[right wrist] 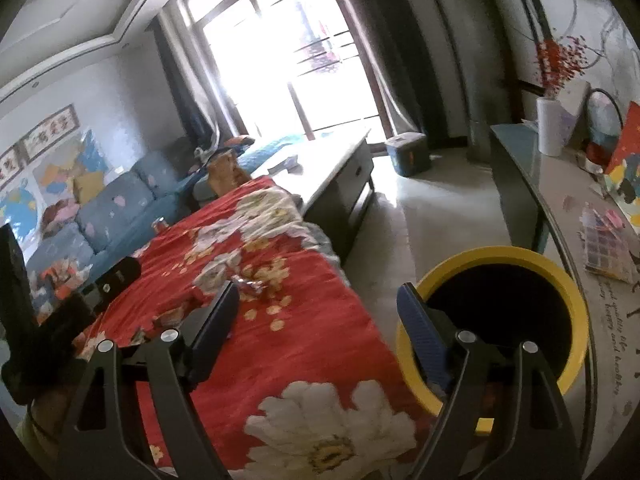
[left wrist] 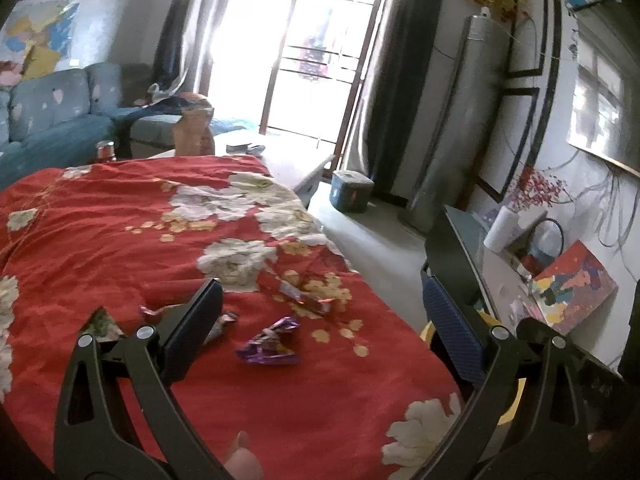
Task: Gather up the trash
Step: 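Move both tools back over the bedspread toward the candy wrappers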
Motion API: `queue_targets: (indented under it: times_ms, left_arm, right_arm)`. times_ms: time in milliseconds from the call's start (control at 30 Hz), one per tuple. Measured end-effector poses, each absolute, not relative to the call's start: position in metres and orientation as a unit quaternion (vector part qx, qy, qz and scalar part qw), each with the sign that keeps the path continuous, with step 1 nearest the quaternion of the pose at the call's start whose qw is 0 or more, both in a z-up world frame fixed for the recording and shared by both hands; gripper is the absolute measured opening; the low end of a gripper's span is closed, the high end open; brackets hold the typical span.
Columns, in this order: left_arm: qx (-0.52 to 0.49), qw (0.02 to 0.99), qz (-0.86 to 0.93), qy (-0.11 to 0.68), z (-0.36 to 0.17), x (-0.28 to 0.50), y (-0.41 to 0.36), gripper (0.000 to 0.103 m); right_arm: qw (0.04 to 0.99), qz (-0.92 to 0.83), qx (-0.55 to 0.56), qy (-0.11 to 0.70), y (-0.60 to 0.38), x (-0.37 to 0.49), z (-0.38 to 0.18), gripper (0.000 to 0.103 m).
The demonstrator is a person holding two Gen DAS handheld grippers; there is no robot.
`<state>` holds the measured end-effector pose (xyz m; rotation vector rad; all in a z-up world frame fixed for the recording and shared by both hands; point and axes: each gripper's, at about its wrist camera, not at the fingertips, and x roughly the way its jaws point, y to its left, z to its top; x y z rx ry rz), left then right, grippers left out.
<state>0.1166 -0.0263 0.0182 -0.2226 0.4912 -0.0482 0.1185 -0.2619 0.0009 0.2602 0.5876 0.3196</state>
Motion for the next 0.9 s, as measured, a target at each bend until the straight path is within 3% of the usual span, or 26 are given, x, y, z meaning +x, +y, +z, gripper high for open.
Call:
queue_targets:
  times_ms: [900]
  left_arm:
    - [-0.194,0.933,0.08,0.292,-0.024,0.121,0.1,0.092]
  right_arm:
    - [0.903,0.259,0.036,0.342,-0.127,0.137,-0.019,0.08]
